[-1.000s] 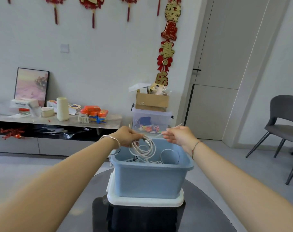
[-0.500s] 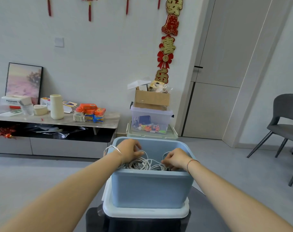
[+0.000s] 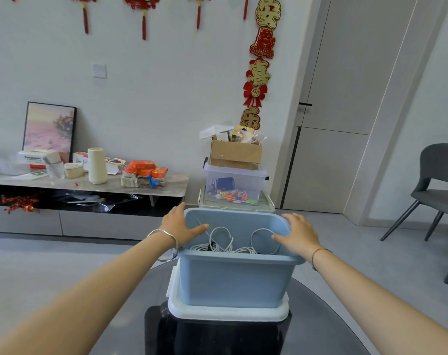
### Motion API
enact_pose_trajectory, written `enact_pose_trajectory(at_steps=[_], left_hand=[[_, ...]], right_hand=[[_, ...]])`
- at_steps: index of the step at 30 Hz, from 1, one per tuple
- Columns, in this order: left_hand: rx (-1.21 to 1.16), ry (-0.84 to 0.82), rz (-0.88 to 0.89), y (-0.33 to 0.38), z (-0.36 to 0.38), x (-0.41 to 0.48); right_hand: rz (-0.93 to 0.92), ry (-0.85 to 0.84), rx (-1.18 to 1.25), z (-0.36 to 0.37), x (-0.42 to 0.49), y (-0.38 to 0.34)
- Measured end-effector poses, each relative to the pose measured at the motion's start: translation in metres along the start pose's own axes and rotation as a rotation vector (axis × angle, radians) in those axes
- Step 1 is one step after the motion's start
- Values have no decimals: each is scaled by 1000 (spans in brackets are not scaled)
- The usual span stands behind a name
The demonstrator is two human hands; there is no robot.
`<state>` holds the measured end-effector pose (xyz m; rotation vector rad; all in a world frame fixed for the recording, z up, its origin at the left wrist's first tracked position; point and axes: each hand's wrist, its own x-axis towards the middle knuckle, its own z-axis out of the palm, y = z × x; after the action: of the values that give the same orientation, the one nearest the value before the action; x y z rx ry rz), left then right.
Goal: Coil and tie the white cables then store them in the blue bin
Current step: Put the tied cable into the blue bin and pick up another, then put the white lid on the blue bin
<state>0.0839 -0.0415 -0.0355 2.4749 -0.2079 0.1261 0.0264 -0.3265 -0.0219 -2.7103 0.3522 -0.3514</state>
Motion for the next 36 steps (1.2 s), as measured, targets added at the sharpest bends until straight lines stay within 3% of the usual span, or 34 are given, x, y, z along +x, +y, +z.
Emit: enact_pose_trajectory(at_steps=[4, 11, 23, 29, 36], left_hand=[[-384, -103, -227, -9, 5, -11], [-705, -24, -283, -7, 11, -17], [-877, 112, -164, 16, -33, -37], [-855, 54, -107, 28, -66, -108], [-857, 26, -131, 8, -59, -198]], right_hand=[[194, -127, 414, 0, -12, 9], [255, -104, 830, 5, -18, 11], [132, -13, 1049, -39, -36, 5], [49, -31, 1025, -70, -94, 0], [59, -78, 1033, -57, -188, 12]])
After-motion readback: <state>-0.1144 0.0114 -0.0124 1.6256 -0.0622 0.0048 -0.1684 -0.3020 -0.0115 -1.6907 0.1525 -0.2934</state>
